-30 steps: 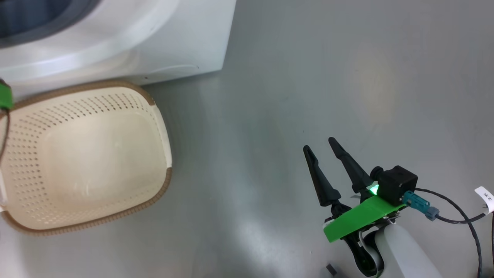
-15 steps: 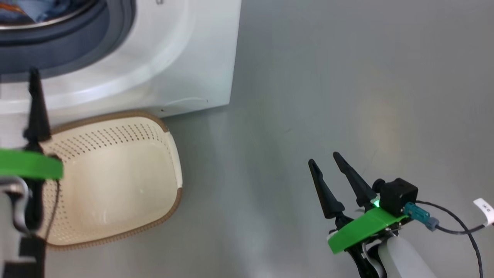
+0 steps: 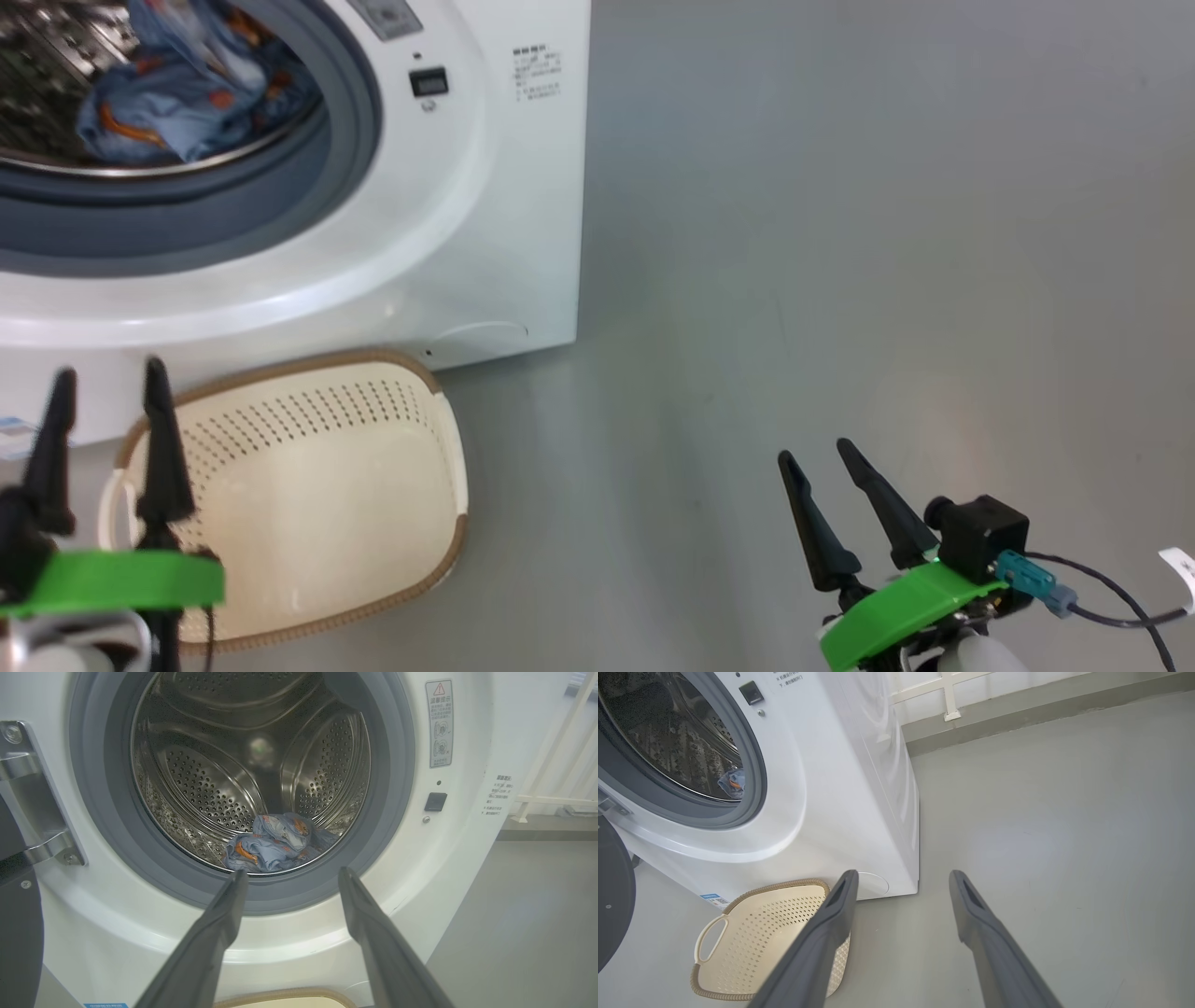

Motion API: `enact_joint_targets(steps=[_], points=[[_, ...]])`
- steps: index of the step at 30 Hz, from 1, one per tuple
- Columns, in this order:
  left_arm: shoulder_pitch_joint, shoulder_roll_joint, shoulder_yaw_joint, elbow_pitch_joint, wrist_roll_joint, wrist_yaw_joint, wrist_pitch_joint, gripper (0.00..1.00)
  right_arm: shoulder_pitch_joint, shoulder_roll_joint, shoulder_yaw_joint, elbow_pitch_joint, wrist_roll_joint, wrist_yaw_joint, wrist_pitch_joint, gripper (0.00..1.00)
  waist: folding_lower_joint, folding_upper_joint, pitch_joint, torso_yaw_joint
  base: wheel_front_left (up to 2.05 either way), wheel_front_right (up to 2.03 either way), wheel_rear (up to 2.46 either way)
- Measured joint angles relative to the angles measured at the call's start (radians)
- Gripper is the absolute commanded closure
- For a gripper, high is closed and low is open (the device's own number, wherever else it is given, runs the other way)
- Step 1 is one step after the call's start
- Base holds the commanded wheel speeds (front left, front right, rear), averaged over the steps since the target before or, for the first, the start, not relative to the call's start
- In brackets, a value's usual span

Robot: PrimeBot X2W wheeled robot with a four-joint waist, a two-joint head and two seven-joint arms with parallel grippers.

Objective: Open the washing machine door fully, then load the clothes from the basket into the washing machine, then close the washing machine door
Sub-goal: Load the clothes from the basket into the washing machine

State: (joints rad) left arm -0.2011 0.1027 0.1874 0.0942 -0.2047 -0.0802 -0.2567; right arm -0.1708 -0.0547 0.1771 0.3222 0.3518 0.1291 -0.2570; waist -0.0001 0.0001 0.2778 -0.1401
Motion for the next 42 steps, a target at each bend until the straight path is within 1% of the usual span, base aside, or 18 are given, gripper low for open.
enact_joint_targets(steps=[3, 9, 17, 22, 26, 33, 42], points=[[0.058, -0.025, -0.004, -0.031, 0.024, -0.013, 0.000, 0.00, 0.018, 0.000, -0.017, -0.004, -0.009, 0.000, 0.000, 0.00, 0.0000, 0.0000, -0.031, 0.005, 0.00, 0.00, 0.00], [0.162, -0.054, 0.003, -0.055, 0.033, -0.018, 0.000, 0.00, 0.032, 0.001, -0.032, -0.021, -0.046, 0.000, 0.000, 0.00, 0.0000, 0.0000, -0.085, 0.017, 0.00, 0.00, 0.00], [0.267, -0.059, -0.022, -0.072, 0.043, -0.009, 0.000, 0.00, 0.083, 0.001, -0.064, -0.060, -0.095, 0.000, 0.000, 0.00, 0.0000, -0.0001, -0.152, 0.030, 0.00, 0.00, 0.00], [0.313, -0.059, -0.063, -0.096, -0.005, 0.025, 0.000, 0.00, 0.093, 0.002, -0.080, -0.097, -0.119, 0.000, 0.000, 0.00, 0.0000, 0.0000, -0.184, 0.038, 0.00, 0.00, 0.00], [0.344, -0.059, -0.085, -0.107, -0.007, 0.062, 0.000, 0.00, 0.119, 0.002, -0.100, -0.126, -0.134, 0.000, 0.000, 0.00, 0.0000, 0.0000, -0.206, 0.042, 0.00, 0.00, 0.00], [0.366, -0.059, -0.104, -0.127, 0.000, 0.083, 0.000, 0.00, 0.137, 0.003, -0.121, -0.176, -0.173, 0.000, 0.000, 0.00, 0.0000, -0.0001, -0.228, 0.046, 0.00, 0.00, 0.00], [0.382, -0.058, -0.102, -0.130, 0.015, 0.106, 0.000, 0.00, 0.145, 0.004, -0.121, -0.191, -0.182, 0.000, 0.000, 0.00, 0.0001, -0.0001, -0.234, 0.055, 0.00, 0.00, 0.00]])
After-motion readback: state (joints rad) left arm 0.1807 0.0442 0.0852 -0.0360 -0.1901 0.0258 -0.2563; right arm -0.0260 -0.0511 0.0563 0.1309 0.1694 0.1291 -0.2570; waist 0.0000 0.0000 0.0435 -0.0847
